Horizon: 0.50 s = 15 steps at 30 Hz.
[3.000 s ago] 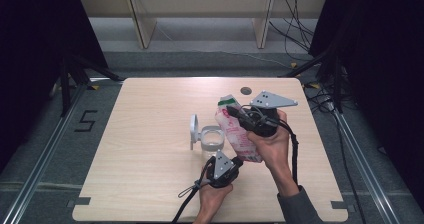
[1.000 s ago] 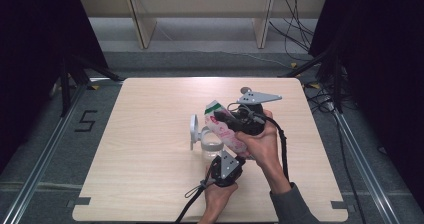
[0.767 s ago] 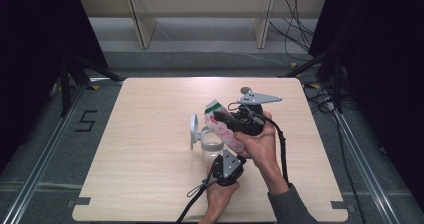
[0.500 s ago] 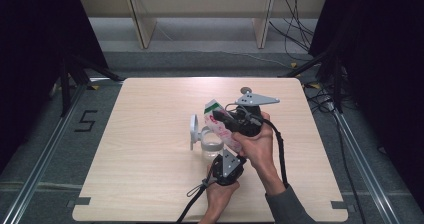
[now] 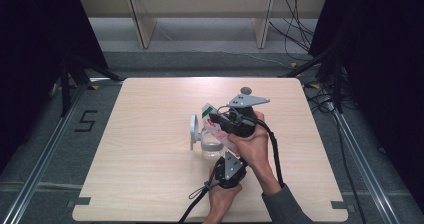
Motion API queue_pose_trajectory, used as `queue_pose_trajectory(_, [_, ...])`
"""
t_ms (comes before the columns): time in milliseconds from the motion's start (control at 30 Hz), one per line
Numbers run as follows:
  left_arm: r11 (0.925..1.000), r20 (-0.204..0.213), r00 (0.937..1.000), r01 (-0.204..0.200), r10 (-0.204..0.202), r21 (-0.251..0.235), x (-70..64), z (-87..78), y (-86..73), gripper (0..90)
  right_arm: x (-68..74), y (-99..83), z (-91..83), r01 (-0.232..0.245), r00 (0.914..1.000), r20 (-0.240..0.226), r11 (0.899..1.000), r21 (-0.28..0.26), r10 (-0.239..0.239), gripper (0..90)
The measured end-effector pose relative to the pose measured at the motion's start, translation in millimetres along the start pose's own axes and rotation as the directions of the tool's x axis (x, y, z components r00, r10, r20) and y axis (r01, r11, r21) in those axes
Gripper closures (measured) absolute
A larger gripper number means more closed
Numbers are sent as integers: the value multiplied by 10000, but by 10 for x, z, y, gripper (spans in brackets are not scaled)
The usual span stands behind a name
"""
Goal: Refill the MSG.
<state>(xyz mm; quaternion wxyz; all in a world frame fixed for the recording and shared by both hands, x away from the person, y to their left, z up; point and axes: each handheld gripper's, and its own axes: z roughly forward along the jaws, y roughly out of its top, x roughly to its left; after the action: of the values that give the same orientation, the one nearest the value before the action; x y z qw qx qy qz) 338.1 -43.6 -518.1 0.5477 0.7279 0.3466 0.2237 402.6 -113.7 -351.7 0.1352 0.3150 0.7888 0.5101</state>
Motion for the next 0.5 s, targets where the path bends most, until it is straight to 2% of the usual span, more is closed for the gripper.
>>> queue_pose_trajectory(33, [10000, -25, 10000, -7, 7, -30, -6, -1, -1, 846, 28, 7, 1, 173, 9998, 14, 9997, 170, -173, 900])
queue_pose_trajectory(67, [9999, 74, 9999, -122, 122, 4, -11, 2, 2, 846, 31, 5, 9, 63, 10000, 18, 9999, 107, -64, 900])
queue_pose_trajectory(100, [10000, -25, 10000, -76, 76, 5, -23, -3, 2, 846, 26, 11, 2, -2, 10000, -71, 9996, 294, 4, 900])
queue_pose_trajectory(233, [9999, 73, 9999, -145, 145, -17, -28, 2, 10, 846, -13, 24, -13, 158, 9998, -139, 9996, 249, -155, 900])
queue_pose_trajectory(333, [9998, -64, 9998, -181, 181, -24, -40, -8, 12, 846, -22, 29, -17, 92, 9999, -139, 9996, 277, -88, 900])
queue_pose_trajectory(367, [9998, -69, 9998, -197, 197, -47, -38, -8, 11, 846, -15, 29, -17, -191, 9997, -149, 9996, 217, 194, 900])
queue_pose_trajectory(433, [9998, -25, 9998, -177, 177, -66, -46, -5, 7, 846, -46, 41, -19, 124, 9998, -186, 9996, 260, -119, 900])
queue_pose_trajectory(467, [9998, -29, 9998, -199, 199, -40, -51, -7, 5, 846, -47, 42, -9, 29, 9997, -257, 9995, 308, -21, 900])
queue_pose_trajectory(500, [9998, -29, 9998, -199, 199, -40, -51, -7, 5, 846, -41, 45, -16, -91, 9999, -137, 9989, 460, 98, 900])
